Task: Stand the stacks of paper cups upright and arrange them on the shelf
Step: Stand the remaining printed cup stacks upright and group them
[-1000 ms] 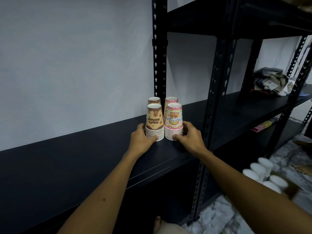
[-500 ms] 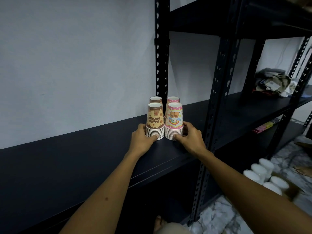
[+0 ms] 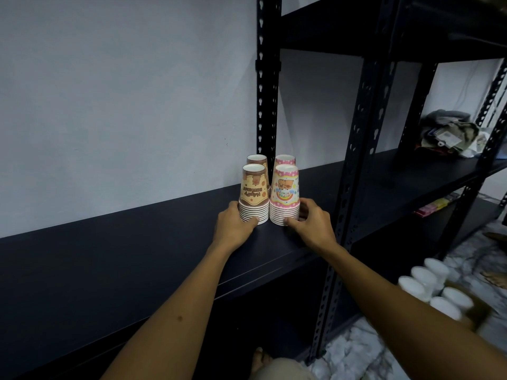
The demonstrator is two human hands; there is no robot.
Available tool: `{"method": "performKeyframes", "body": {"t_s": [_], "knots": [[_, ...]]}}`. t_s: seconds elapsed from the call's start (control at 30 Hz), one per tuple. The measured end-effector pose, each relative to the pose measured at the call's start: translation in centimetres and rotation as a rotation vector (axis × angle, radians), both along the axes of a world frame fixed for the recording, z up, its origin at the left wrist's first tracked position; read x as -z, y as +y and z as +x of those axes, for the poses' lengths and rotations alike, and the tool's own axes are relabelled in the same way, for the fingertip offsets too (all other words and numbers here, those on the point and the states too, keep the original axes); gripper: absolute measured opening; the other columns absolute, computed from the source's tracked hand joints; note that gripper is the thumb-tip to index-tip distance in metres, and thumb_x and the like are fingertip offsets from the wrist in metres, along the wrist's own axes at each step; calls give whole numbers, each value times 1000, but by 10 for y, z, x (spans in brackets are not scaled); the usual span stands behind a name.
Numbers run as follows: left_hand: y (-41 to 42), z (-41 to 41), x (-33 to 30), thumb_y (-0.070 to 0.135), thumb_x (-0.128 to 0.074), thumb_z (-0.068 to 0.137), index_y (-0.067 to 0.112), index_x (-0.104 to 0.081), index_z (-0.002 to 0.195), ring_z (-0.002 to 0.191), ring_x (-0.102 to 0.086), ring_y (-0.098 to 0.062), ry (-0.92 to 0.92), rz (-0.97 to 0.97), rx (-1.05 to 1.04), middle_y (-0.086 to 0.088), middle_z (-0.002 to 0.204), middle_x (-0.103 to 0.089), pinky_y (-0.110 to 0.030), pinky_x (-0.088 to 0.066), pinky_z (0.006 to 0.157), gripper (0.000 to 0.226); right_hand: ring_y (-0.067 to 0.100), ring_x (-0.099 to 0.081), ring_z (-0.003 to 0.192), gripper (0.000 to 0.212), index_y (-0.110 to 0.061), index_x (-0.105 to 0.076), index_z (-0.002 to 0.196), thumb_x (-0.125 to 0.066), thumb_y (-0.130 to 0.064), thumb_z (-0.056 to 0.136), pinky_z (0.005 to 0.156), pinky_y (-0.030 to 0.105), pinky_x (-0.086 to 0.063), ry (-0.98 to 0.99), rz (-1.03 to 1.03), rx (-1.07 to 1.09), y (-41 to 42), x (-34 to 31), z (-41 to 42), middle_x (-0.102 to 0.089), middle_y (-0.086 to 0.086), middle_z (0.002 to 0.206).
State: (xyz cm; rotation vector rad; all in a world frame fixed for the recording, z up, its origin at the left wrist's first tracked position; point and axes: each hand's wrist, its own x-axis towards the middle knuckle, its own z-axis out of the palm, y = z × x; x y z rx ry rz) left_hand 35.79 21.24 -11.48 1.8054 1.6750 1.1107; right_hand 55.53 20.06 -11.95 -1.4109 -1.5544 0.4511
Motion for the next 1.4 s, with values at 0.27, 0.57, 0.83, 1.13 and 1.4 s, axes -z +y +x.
{"method": "performKeyframes", "body": {"t_s": [0.27,0.57,0.83,1.13,1.4], "knots": [[-1,0,-2,32,-69,80,12,-49,127,109,-60,-20,-6,-8,6,-4,125,-62,-28,-47,84,55,18,-63,109,66,-6,-48,134,-79,-20,78,87,23,-49,1,-8,-3,-1,0,0,-63,9,126],[-7,0,-3,29,-72,83,3,-48,130,122,-50,-26,72,25,-12,-11,134,-54,-25,-38,87,59,21,-60,111,63,-7,-46,136,-73,-26,82,87,30,-50,-112,-5,90,-7,5,-1,-62,8,128],[-36,-31,4,58,-47,90,14,-53,129,143,-20,-35,528,-143,-28,-9,145,-42,-60,-12,113,59,23,-57,106,24,-11,-63,103,-54,-29,90,111,47,-26,-382,-33,231,-40,26,-12,-65,4,102],[-121,-110,0,56,-35,95,20,-38,145,141,-30,-21,629,-129,38,-6,153,-33,-47,-23,116,61,26,-57,96,34,-14,-63,90,-44,-42,93,86,41,-42,-713,77,-6,-81,20,-70,-66,4,98],[-219,-181,-4,58,-45,91,22,-48,137,124,-49,-19,562,-153,-163,1,141,-49,-40,-45,97,58,21,-58,80,33,-17,-58,79,-47,-46,92,73,38,-49,-713,112,-352,-108,11,-163,-63,0,84]]}}
